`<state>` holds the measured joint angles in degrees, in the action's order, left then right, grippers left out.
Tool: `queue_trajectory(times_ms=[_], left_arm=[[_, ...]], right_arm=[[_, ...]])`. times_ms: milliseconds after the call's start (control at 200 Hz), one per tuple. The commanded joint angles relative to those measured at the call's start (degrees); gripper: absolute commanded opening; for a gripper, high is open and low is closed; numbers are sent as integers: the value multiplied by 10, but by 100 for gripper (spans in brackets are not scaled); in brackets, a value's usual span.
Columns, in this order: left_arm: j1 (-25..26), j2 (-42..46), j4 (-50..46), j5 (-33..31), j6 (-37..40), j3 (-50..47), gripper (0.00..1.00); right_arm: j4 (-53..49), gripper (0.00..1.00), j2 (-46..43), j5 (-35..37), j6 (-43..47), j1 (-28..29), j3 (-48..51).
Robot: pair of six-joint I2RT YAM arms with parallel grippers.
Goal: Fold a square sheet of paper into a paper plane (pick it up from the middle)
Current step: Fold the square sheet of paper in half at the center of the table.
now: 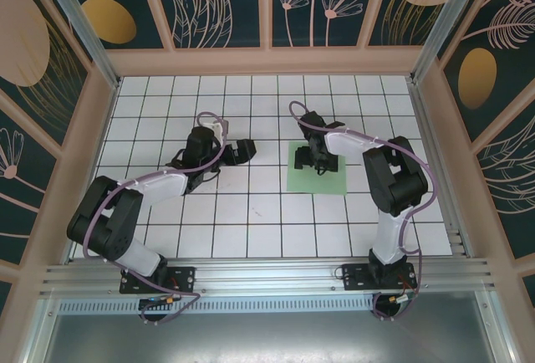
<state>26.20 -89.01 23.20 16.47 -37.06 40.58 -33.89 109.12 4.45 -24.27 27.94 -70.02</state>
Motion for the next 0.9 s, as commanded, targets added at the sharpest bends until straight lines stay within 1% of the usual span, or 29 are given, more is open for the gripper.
queue_trajectory(times_ms=[0, 140, 275, 465, 575, 630, 766, 896], left_arm=[[1, -5, 30, 9, -22, -4, 98], [1, -7, 21, 8, -16, 7, 99], [1, -10, 16, 10, -14, 13, 99], [1, -12, 10, 14, -11, 13, 99], [1, -12, 11, 15, -13, 12, 99], [2, -14, 9, 17, -13, 14, 99], [2, -12, 1, 14, -8, 18, 99], [3, -8, -1, 12, -5, 16, 99]], right_arm=[[-22, 87, 6, 5, 9, 6, -7], [-22, 90, -17, 25, 4, 6, -17], [-20, 90, -13, 38, -2, -1, -16], [-7, 91, -7, 33, -2, -2, -8], [15, 94, 1, 20, 2, -8, 4], [18, 92, 19, 1, 4, -15, 6], [27, 89, 43, -12, 2, -15, 24], [25, 84, 43, 0, 1, -11, 36]])
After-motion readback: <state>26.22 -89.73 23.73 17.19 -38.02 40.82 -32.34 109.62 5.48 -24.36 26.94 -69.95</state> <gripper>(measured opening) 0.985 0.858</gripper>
